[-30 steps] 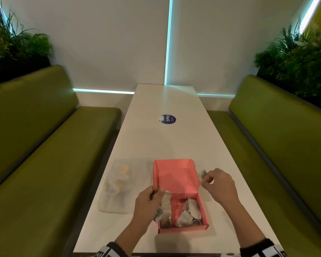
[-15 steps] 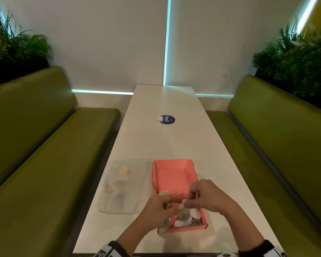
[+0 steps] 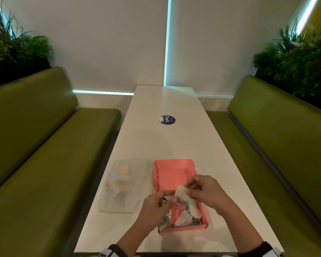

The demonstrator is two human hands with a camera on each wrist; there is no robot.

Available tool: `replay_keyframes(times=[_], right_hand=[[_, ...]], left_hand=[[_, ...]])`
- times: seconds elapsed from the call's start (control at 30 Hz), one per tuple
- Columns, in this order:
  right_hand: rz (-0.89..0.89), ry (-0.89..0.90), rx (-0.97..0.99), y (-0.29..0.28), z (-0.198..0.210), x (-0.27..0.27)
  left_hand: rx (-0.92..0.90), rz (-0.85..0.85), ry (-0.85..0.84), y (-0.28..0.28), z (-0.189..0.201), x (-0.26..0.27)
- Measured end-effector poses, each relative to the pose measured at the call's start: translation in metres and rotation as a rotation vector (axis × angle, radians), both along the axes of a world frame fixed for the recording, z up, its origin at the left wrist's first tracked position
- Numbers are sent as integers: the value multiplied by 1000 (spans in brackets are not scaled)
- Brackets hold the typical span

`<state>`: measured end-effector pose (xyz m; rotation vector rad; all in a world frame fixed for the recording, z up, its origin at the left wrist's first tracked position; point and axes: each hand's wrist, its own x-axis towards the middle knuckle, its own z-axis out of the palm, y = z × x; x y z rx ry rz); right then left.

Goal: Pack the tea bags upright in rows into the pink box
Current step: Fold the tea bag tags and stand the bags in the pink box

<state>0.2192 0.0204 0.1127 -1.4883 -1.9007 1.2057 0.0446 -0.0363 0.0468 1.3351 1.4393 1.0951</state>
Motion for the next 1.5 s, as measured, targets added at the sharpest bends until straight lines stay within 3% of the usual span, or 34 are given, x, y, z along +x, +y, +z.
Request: replay_keyframes(times=[0.13,0.33,0.53,0.67,0.73,0.83,1.0,1.23,1.5], right_hand=[[-80,50,21,-3,-5,-7],[-14,150,-89,-15,-8,-23],[-47,132,-37,-6,-17,-13],[201,-68,-56,-8,-27,-13],[202,-118,-47,-8,-36,-15],[161,-96,-90,-10,-48,-15],[172,-218,-72,-15,-74,-21],[150,-311,26,-16,-97,-28],[129,-139,-4,-22,-105,-28]], left_hand=[[58,106,-41,-2,-2,0],[110,-5,214,1,-3,4],[156,-15,230,6,-9,-9],[82,-114,248,10,-8,-12],[49,-143,294,11,-7,-12],[-16,-44,352,12,-11,-17],[-149,-158,743,14,-19,-20],[-218,-151,834,15,-26,-9],[-221,-56,863,16,-31,-4]])
